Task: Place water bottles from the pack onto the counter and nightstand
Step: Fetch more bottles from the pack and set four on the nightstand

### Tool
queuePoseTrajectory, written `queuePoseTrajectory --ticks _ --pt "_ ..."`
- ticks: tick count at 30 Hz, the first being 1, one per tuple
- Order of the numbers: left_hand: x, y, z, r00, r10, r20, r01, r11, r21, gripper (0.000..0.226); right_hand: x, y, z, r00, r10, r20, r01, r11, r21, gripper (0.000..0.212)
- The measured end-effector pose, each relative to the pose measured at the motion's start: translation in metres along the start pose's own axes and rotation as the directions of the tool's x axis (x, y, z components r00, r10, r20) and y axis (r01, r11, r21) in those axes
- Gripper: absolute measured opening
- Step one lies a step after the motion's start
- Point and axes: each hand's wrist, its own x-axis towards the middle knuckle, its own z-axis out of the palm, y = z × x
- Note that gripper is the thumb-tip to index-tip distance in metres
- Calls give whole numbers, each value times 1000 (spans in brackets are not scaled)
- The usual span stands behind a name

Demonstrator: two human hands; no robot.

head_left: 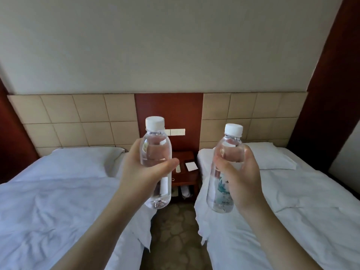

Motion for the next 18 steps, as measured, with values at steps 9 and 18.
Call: queuePoseTrajectory --ticks 9,18 --pt "178 -114 35 1000 -12 -11 13 997 72 53 178 117 50 1000 -19 24 18 999 38 49" --pt "371 -192 63 996 -14 -84 21 996 85 51 381 213 120 986 -17 166 6 998 70 42"
